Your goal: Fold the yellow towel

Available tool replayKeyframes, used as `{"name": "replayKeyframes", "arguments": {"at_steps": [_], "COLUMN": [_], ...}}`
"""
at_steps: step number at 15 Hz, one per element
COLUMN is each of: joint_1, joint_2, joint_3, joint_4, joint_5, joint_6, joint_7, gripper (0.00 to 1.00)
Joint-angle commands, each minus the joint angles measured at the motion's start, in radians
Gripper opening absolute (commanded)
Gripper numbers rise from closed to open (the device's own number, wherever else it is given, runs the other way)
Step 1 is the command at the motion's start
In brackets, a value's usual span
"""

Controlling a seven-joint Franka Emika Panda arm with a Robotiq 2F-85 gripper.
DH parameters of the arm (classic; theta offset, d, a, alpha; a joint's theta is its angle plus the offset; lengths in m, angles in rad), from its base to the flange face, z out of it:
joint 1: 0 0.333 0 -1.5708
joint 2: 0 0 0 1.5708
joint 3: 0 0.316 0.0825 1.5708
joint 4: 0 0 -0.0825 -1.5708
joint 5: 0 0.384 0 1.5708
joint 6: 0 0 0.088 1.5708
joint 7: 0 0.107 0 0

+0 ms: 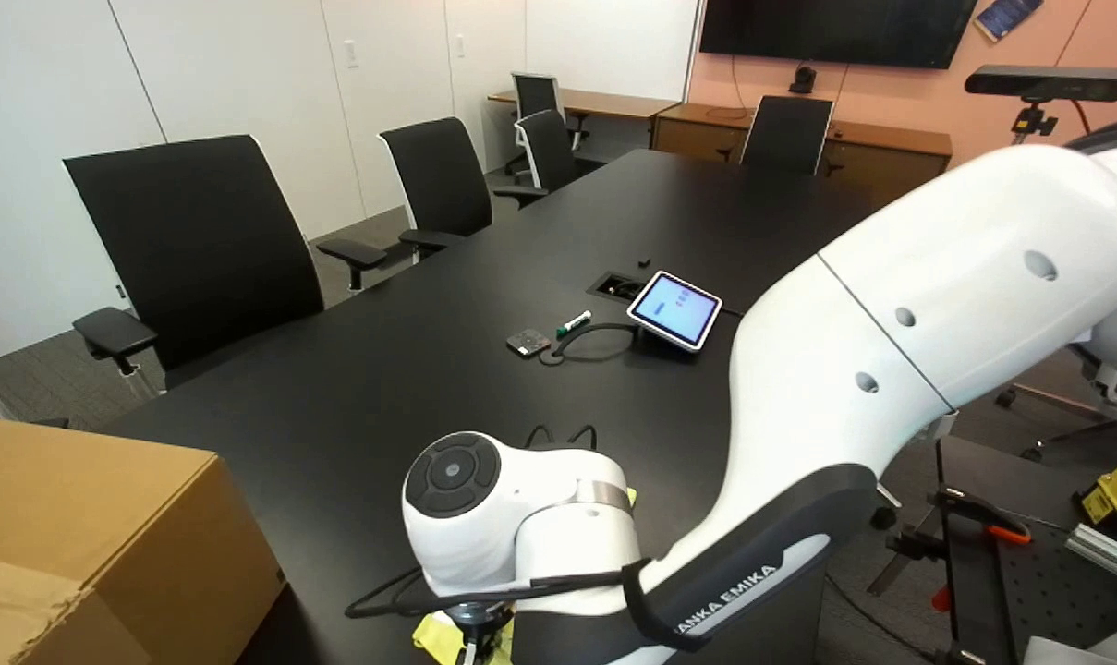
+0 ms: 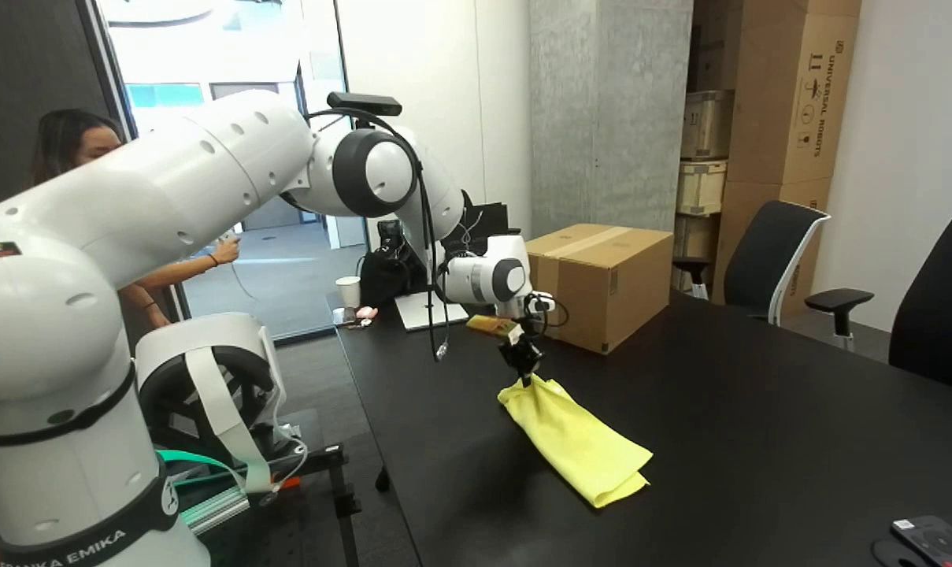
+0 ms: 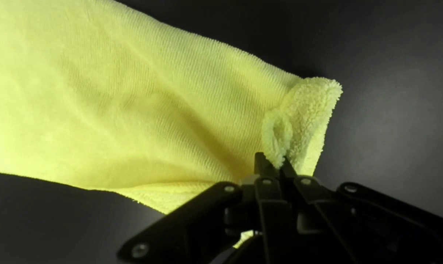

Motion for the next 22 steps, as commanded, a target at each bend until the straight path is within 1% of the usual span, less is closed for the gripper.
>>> {"name": "replayKeyframes", "arguments": {"at_steps": [1,3,6,7,8,10,12,15,16,19,22], "joint_1": [0.025,0.034,0.028,0.02,0.014,-0.013,-0.048,-0.102,-0.136,-0.215,-0.286], "joint_2": [0.041,0.039,0.008,-0.022,-0.042,-0.131,-0.238,-0.346,-0.384,-0.503,-0.627], "joint_3": [-0.004,-0.002,0.025,0.036,0.035,0.039,0.031,0.031,0.049,0.078,0.099], "joint_4": [0.135,0.176,0.212,0.197,0.182,0.085,-0.044,-0.174,-0.217,-0.358,-0.507], "joint_5": [-0.023,-0.012,0.017,0.033,0.038,0.058,0.081,0.141,0.144,0.231,0.35], "joint_6": [-0.033,-0.035,-0.066,-0.096,-0.119,-0.186,-0.279,-0.382,-0.42,-0.489,-0.522], "joint_7": [-0.008,0.008,0.0,-0.012,-0.006,-0.014,-0.006,0.01,0.025,0.019,0.023], "gripper": [0.34,0.47,0.7,0.77,0.86,0.99,1.0,1.0,1.0,1.0,1.0]}}
